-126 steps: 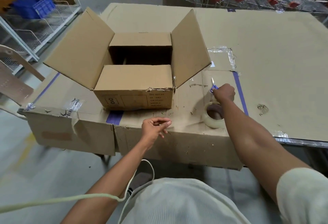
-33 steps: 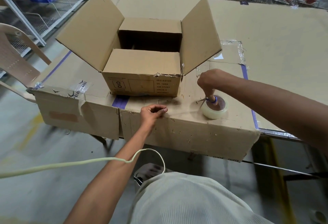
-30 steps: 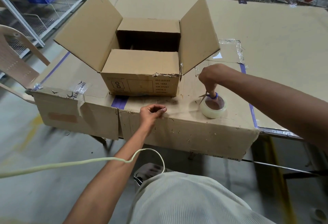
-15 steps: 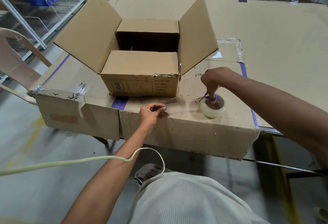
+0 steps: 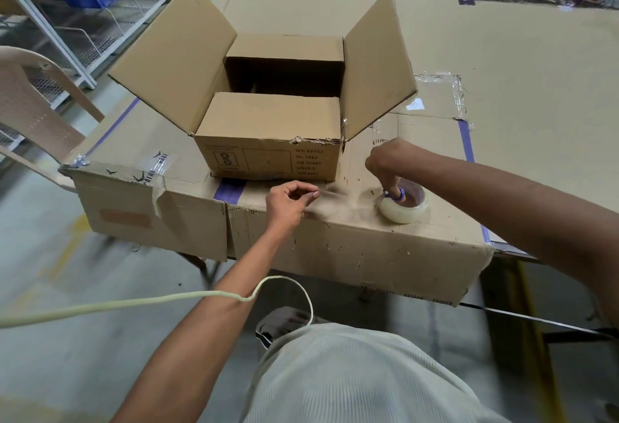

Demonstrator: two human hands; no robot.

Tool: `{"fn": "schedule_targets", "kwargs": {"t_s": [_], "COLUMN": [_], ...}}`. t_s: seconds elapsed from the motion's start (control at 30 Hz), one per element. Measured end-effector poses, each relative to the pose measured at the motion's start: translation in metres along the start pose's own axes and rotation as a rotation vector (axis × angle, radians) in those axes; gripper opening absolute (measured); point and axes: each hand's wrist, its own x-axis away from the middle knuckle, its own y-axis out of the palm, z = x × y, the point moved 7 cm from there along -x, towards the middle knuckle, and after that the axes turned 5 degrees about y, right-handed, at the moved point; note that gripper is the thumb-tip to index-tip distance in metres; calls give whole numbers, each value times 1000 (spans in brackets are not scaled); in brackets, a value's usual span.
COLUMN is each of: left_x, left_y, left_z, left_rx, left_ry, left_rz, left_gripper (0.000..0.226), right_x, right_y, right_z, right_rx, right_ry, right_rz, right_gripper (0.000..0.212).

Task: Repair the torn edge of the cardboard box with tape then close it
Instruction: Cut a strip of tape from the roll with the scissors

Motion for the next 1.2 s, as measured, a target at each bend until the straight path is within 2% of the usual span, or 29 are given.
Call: {"fn": "schedule_targets", "kwargs": {"t_s": [0.53, 0.67, 0.77, 0.87, 1.07, 1.2], "left_x": [0, 0, 0, -1, 2, 10], "left_y": [-9, -23, -32, -44, -63, -66], "left_z": [30, 19, 18, 31, 86, 111], "left_rx": [-52, -19, -19, -151, -553, -660], "left_ry": [83, 14, -18, -5, 173, 221], "left_rz": [10, 43, 22, -18, -123, -190], "left_gripper": [8, 12, 11, 9, 7, 9], "right_x": [-13, -19, -23, -29, -57, -68], "right_y": [7, 3, -5, -5, 17, 33], "right_z": [0, 19, 50, 72, 91, 86], "right_rx": [36, -105, -227, -284, -626, -687], "right_ry": [-41, 43, 123, 188, 259, 274], "right_rz": [65, 2, 82, 189, 394, 445], "right_gripper": [41, 42, 42, 42, 13, 18]}}
